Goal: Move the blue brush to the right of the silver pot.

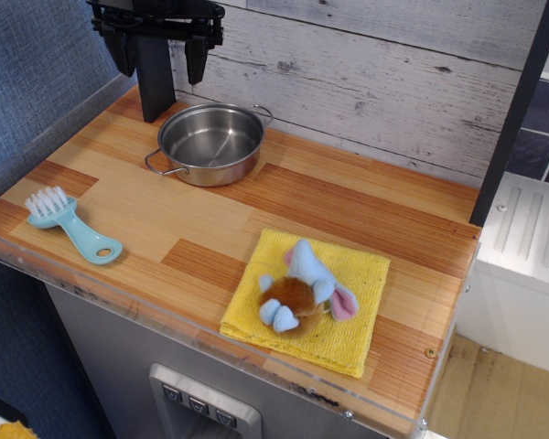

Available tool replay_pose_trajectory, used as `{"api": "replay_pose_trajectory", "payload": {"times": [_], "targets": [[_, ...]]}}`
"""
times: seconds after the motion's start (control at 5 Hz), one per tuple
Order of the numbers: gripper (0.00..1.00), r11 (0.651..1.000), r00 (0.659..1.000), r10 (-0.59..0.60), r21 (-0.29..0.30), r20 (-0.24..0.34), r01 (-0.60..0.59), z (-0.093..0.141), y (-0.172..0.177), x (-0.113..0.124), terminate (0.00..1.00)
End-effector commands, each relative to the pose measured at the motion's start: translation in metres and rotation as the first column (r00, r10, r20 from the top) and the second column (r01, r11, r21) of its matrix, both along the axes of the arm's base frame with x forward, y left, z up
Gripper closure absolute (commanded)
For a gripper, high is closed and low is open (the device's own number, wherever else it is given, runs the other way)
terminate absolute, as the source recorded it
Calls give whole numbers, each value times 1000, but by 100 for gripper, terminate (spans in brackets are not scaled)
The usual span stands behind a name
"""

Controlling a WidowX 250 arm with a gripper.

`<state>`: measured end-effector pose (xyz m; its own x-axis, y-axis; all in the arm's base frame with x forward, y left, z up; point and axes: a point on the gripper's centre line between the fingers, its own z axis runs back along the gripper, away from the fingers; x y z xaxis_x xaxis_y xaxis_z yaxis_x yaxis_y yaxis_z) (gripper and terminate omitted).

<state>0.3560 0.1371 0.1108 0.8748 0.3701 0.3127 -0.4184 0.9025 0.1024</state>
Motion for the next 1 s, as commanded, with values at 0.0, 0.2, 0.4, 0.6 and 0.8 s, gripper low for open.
{"api": "replay_pose_trajectory", "payload": {"times": [0.0, 0.2, 0.4, 0.6, 0.8], "targets": [[0, 1000, 1000, 0, 0, 0, 0, 0, 0, 0, 0], [0, 963, 971, 230, -157, 60, -218, 3, 18, -27, 0], [0, 870, 886, 463, -208, 29, -447, -1, 28, -56, 0], [0, 800, 818, 575, -222, 16, -557, -5, 28, -78, 0], [0, 764, 785, 619, -208, -36, -611, -26, 17, -88, 0]]}}
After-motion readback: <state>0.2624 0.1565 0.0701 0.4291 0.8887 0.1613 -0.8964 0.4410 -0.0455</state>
